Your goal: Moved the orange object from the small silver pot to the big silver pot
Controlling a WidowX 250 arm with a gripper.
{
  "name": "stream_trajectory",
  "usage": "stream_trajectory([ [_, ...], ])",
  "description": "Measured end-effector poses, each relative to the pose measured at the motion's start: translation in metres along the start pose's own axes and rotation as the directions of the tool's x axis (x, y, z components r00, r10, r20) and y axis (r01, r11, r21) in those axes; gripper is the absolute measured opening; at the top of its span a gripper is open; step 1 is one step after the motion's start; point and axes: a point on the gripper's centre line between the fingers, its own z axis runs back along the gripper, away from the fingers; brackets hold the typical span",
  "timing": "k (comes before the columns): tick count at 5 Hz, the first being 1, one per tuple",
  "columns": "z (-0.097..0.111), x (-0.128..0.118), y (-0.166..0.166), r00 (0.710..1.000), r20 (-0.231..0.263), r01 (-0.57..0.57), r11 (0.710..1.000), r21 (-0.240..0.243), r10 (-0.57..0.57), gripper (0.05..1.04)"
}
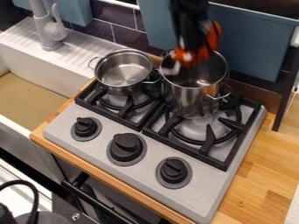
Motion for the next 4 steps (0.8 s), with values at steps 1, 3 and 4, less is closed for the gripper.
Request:
stream_trajectory([
  [1,-0.015,0.003,-0.007,1.000,0.011,-0.004,0.999,0.043,0.003,0.255],
  [3,-0.032,0.017,-0.012,1.000,0.016,-0.010,0.996,0.084,0.009,0.255],
  [4,-0.042,0.019,-0.009,1.000,0.004,-0.023,0.994,0.106,0.023,0.255],
])
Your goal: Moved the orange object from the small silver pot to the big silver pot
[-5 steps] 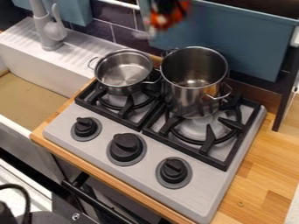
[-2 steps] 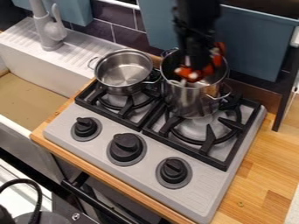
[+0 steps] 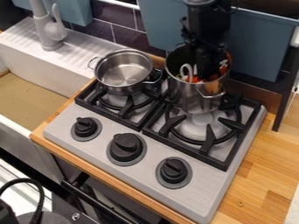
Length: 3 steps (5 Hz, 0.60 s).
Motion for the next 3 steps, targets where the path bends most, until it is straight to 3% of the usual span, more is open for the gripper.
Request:
stream_trajectory([
  [2,-0.011,-0.008,-0.003,1.000,-0.017,0.017,1.000,0.014,-0.017,0.255],
  [3,-0.013,-0.015,-0.001,0.998,-0.055,0.028,1.000,-0.005,-0.028,0.312],
])
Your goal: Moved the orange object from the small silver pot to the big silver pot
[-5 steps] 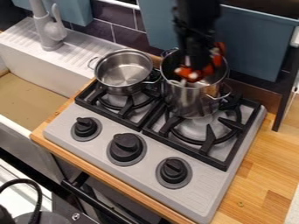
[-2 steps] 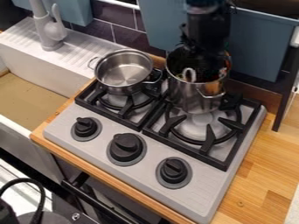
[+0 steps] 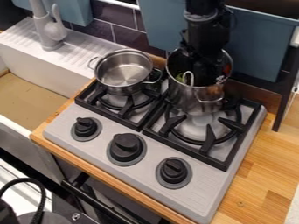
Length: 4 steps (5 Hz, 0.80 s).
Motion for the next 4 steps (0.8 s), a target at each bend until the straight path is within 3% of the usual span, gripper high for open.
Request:
stream_trajectory([
  [2,0.011,-0.008,0.005,0.999,-0.025,0.025,0.996,-0.081,-0.027,0.880],
  [3,0.015,-0.015,0.011,0.999,-0.024,0.036,0.995,-0.095,-0.039,1.000],
  [4,0.038,-0.013,0.022,0.998,0.038,0.052,0.999,0.014,-0.053,1.000],
])
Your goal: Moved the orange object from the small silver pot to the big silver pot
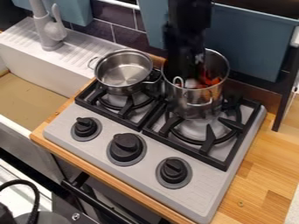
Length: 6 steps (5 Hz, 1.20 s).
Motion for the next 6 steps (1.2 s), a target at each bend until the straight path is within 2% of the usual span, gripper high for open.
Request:
stream_trajectory([
  [1,0.017,-0.004,0.006,0.999,0.028,-0.020,1.000,-0.003,0.021,1.000],
  [2,0.026,-0.010,0.016,0.999,0.032,-0.034,0.999,0.016,0.034,1.000],
  [3,0.026,-0.014,0.029,0.999,0.038,-0.040,0.997,0.065,0.038,1.000],
  [4,0.024,-0.020,0.039,0.998,0.053,-0.050,0.995,0.083,0.045,1.000],
  [5,0.023,-0.029,0.047,0.996,0.064,-0.059,0.996,0.067,0.055,1.000],
  [6,0.014,-0.036,0.059,0.996,0.061,-0.063,0.996,0.070,0.059,1.000],
])
